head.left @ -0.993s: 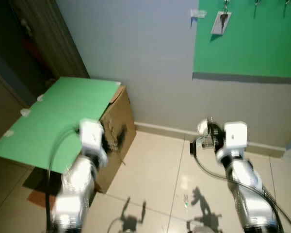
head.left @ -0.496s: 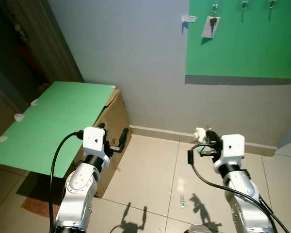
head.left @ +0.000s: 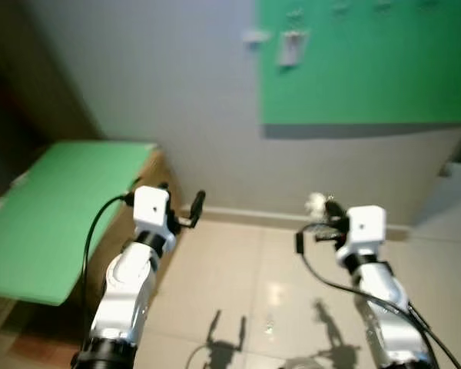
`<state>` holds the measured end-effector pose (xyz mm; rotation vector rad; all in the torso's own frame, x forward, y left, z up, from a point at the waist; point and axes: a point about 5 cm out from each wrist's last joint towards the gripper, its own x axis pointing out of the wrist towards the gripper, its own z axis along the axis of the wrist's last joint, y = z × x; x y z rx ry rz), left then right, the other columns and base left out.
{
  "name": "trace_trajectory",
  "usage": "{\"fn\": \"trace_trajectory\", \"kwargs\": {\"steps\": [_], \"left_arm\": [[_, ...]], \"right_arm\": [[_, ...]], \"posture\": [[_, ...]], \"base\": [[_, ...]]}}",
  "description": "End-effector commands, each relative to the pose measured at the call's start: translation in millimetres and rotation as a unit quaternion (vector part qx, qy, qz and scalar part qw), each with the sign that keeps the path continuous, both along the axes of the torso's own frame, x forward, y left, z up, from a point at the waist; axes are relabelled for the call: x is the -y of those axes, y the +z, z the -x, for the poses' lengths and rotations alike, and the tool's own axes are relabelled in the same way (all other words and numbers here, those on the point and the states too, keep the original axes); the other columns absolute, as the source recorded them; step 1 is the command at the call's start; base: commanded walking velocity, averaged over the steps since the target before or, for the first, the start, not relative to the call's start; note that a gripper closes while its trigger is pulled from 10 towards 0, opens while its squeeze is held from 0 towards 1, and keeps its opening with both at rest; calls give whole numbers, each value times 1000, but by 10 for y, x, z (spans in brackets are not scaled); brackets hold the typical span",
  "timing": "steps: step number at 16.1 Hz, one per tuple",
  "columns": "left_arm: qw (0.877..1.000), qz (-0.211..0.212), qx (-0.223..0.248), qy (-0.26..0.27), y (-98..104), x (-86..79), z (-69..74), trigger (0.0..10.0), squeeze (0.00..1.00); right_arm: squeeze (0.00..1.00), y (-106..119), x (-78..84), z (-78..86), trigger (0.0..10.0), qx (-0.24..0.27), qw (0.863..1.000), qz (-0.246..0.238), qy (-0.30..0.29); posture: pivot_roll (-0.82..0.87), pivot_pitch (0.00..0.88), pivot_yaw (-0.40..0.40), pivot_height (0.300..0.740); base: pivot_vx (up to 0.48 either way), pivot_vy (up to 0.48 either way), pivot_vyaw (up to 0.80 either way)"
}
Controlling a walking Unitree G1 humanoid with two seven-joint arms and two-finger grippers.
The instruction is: Hang keys on a hook
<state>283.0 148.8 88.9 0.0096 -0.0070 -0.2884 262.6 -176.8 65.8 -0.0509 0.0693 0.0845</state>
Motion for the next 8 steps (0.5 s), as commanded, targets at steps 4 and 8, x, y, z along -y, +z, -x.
{"fn": "trace_trajectory", "kwargs": {"steps": [4, 8], "left_arm": [[1000, -13, -4, -4, -22, -20, -7, 10000, 0], [1000, -15, -12, 9, -57, -15, -12, 10000, 0]], "right_arm": [[0, -3, -94, -34, 0, 2, 1000, -9, 13], [0, -6, -120, -50, 0, -1, 1000, -9, 24]], "posture": [[-249, 0, 158, 740], [-244, 0, 153, 740]], "base": [[0, -448, -631], [63, -111, 0]]}}
